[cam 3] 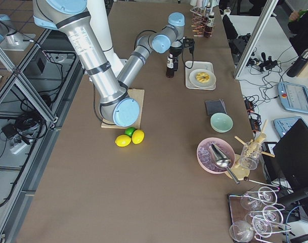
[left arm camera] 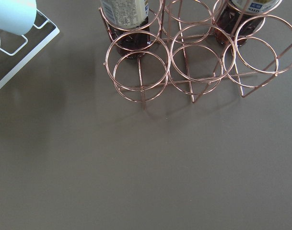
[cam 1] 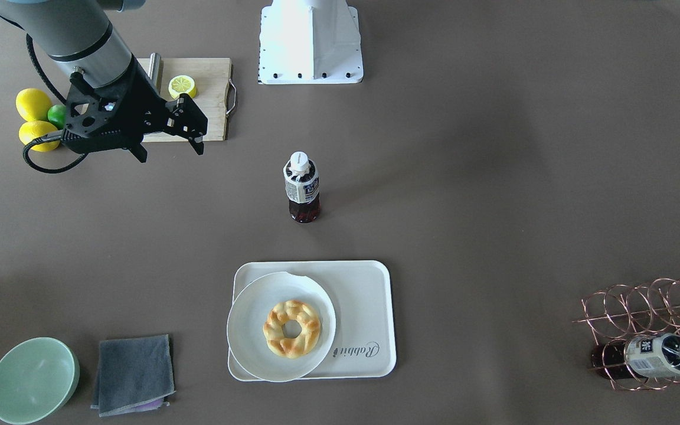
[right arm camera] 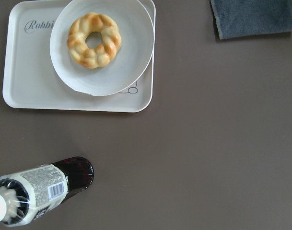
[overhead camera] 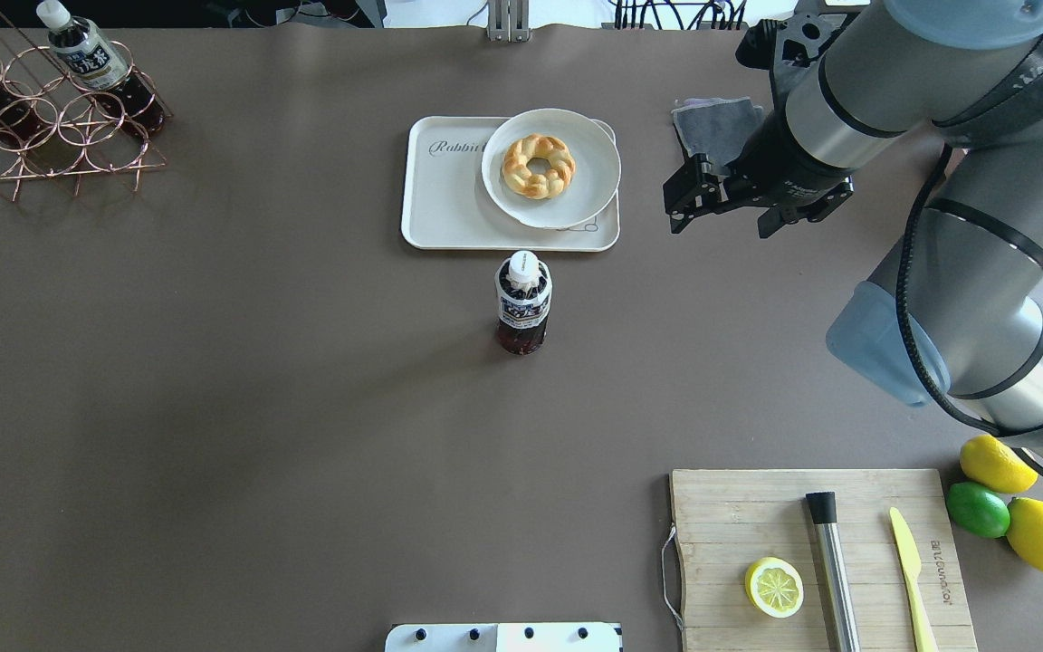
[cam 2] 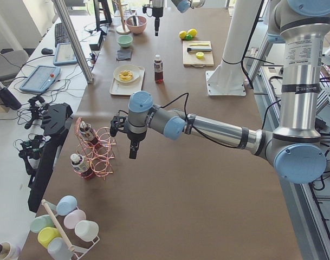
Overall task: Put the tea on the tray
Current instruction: 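Reach the right gripper over to the tea bottle beside the tray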
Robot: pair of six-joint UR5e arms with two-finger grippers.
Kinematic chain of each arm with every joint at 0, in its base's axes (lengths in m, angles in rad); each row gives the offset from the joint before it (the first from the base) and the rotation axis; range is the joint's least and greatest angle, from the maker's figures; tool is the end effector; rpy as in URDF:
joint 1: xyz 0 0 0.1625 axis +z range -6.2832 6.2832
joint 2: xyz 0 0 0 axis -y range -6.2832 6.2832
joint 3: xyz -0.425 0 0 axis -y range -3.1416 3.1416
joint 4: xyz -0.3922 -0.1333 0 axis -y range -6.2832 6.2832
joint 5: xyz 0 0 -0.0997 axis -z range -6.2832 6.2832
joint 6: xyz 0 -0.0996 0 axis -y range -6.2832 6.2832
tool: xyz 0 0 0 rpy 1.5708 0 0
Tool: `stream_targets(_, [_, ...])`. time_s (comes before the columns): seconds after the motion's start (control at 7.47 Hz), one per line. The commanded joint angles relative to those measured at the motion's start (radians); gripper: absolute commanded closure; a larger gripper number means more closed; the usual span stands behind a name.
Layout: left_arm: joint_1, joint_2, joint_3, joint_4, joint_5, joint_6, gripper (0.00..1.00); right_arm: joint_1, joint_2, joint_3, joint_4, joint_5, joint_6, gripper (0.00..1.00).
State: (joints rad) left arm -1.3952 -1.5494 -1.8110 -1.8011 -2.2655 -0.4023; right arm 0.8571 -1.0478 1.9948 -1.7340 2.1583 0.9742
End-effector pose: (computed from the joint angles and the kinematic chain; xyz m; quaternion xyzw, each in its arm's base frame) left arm 0.0183 -0.5013 0.5279 0.1061 0.3778 -0.0284 0.9194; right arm -0.3144 -0.4824 0.2007 0.0430 -0.4510 0.0052 0.8915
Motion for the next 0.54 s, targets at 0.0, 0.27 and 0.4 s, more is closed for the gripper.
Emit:
stream_targets(0.0, [-0.001,0.005,0.022,0.009,-0.052,0.000,0.02,-0.061,0.119,0.004,-0.103,-0.012,0.031,0.00])
stream_targets(0.27, [0.001,0.009,0.021,0.008,-0.048,0.006,0.02,-0.148,0.198,-0.023,-0.118,-0.110,0.101,0.00])
stream_targets(0.4, [0.002,0.008,0.021,0.008,-0.046,0.013,0.02,-0.174,0.236,-0.054,-0.127,-0.136,0.101,0.00])
